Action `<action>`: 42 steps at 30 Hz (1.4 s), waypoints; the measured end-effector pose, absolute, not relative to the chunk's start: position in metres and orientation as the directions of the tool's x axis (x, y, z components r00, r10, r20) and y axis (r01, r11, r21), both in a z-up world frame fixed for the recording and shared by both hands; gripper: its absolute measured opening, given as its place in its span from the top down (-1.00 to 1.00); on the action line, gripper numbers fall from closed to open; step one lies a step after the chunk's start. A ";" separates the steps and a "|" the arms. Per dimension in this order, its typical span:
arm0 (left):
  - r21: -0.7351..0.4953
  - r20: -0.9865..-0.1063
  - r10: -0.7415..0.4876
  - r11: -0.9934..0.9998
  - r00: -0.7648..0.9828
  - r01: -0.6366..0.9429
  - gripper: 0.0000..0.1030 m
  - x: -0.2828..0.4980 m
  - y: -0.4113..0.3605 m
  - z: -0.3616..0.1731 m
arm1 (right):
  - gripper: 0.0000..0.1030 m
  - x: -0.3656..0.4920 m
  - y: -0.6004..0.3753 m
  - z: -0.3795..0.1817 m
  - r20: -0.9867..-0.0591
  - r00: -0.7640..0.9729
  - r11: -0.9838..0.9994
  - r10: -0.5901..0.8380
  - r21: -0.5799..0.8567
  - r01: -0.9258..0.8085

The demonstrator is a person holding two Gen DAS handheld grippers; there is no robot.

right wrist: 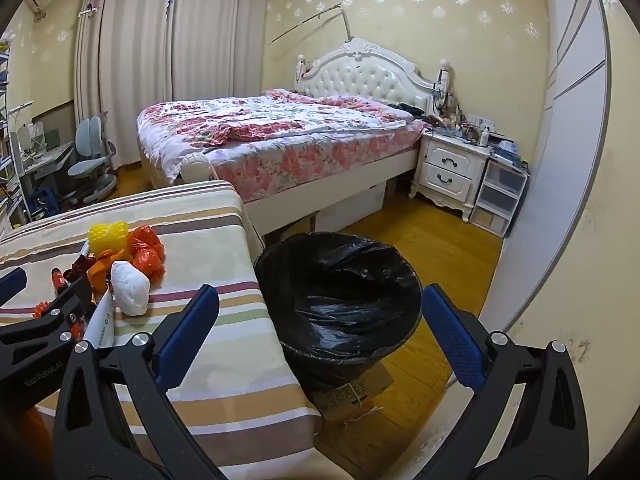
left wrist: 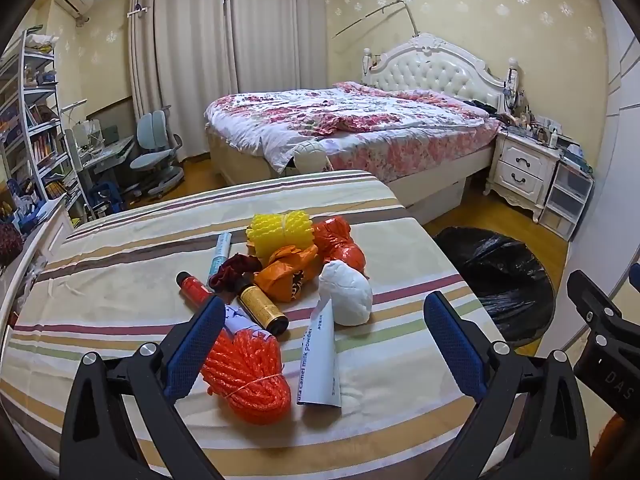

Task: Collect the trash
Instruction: 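Move both tools toward the clutter on the striped bed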

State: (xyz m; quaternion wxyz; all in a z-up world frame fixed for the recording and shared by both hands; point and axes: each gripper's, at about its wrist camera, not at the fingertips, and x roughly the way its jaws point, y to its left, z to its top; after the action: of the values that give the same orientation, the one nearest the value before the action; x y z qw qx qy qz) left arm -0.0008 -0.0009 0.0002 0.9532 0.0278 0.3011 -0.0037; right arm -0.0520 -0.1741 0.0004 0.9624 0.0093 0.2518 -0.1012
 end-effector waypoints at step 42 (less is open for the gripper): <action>0.044 -0.582 -0.004 0.998 0.813 0.037 -0.88 -0.007 -0.006 0.000 | -0.92 -0.057 -0.187 -0.006 -0.511 0.836 0.976 -0.199 -0.030 0.214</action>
State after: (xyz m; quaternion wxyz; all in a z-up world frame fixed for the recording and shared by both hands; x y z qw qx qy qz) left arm -0.0066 -0.0063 -0.0005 0.9519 0.0267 0.3052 -0.0109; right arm -0.0567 -0.1867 -0.0062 0.9581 0.0142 0.2650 -0.1078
